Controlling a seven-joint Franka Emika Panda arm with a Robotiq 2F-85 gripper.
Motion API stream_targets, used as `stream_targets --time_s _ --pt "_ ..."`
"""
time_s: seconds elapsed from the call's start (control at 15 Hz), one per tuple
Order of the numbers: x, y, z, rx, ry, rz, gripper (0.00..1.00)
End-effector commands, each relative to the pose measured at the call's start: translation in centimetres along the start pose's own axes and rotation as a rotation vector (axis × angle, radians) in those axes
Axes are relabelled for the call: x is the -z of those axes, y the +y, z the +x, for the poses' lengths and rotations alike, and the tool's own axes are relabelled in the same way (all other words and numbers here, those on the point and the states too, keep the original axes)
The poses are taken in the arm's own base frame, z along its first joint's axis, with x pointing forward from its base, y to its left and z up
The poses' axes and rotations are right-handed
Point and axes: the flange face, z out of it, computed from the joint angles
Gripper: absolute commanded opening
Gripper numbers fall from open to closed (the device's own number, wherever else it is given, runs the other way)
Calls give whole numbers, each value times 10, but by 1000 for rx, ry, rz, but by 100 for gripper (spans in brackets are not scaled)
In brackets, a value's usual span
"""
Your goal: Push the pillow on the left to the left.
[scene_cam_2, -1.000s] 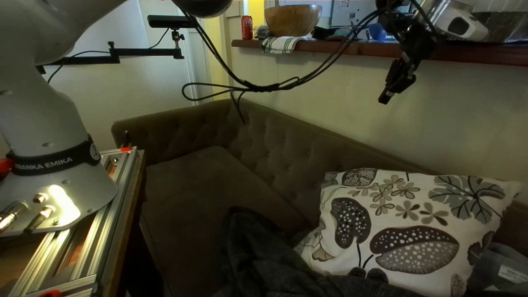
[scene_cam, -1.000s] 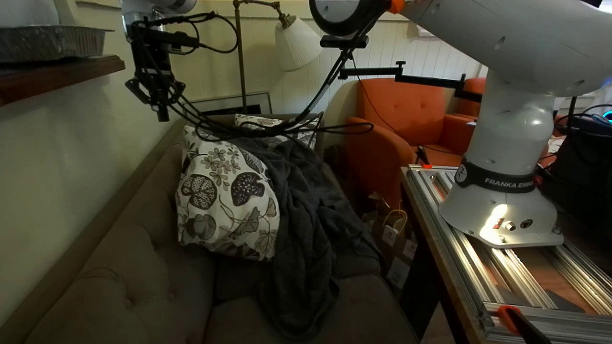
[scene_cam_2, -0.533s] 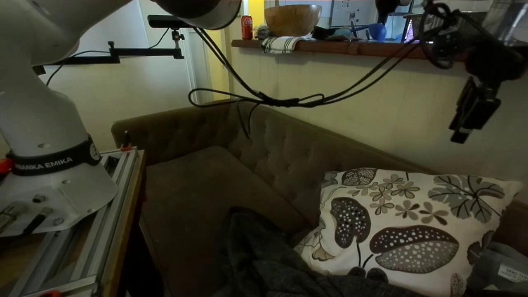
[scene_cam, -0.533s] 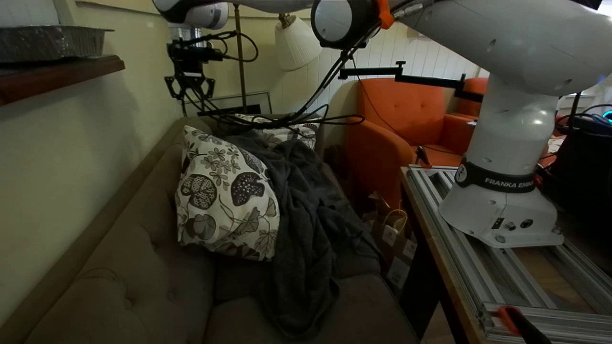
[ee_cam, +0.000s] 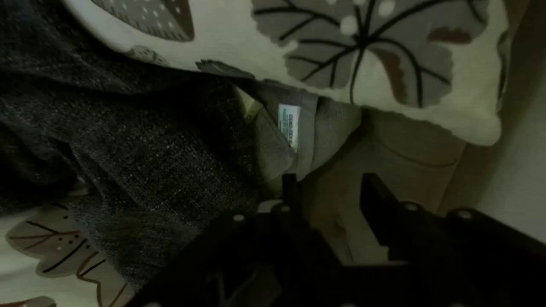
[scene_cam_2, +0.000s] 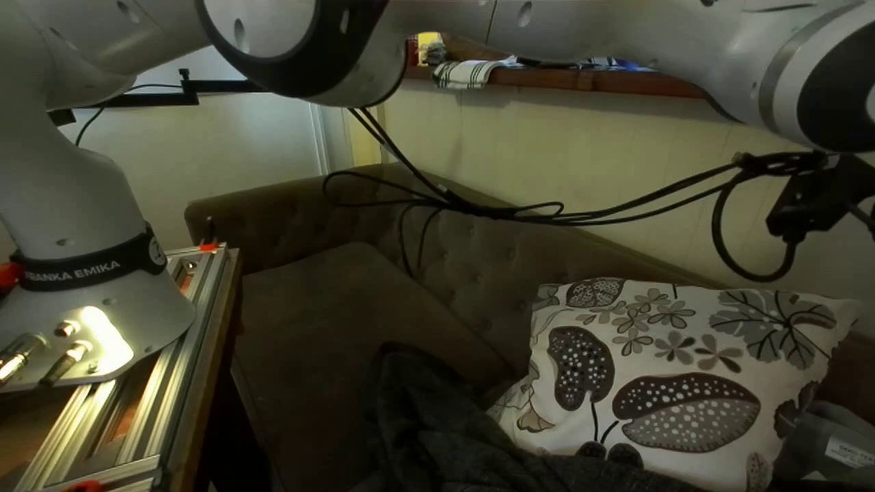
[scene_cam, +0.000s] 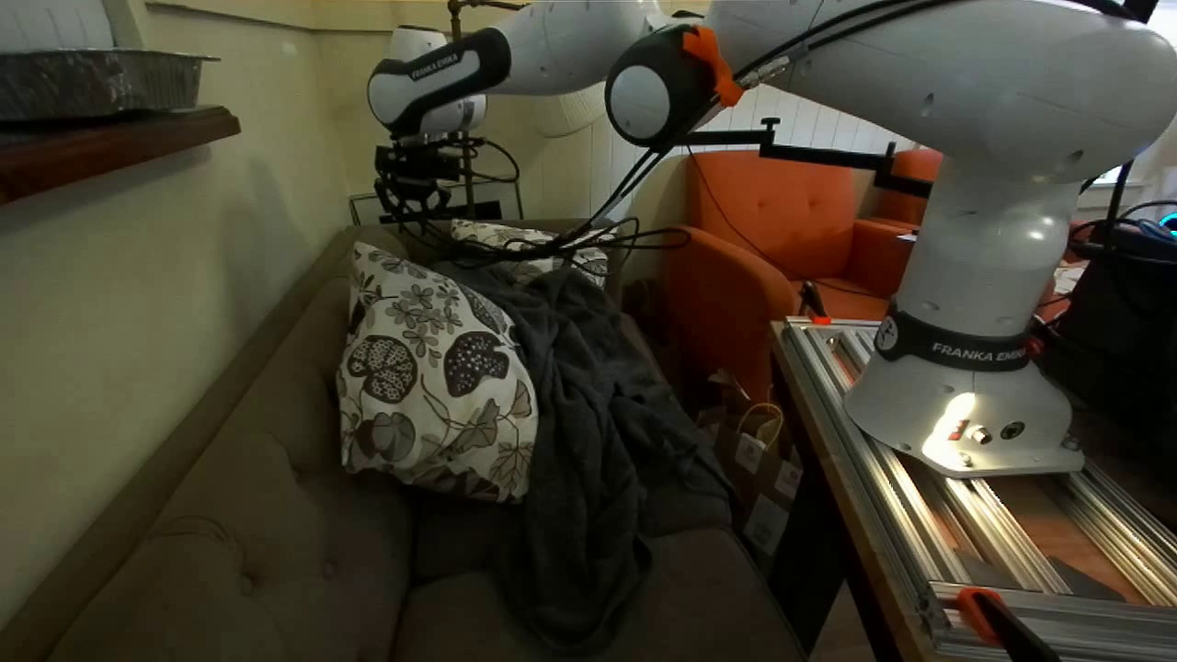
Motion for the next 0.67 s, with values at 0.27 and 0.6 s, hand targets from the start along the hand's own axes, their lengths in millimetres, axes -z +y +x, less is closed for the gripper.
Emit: stream_targets --time_s 0.27,0.6 --pt "-31 4 2 -48 126 93 9" --pt "-52 0 -17 -31 43 91 0"
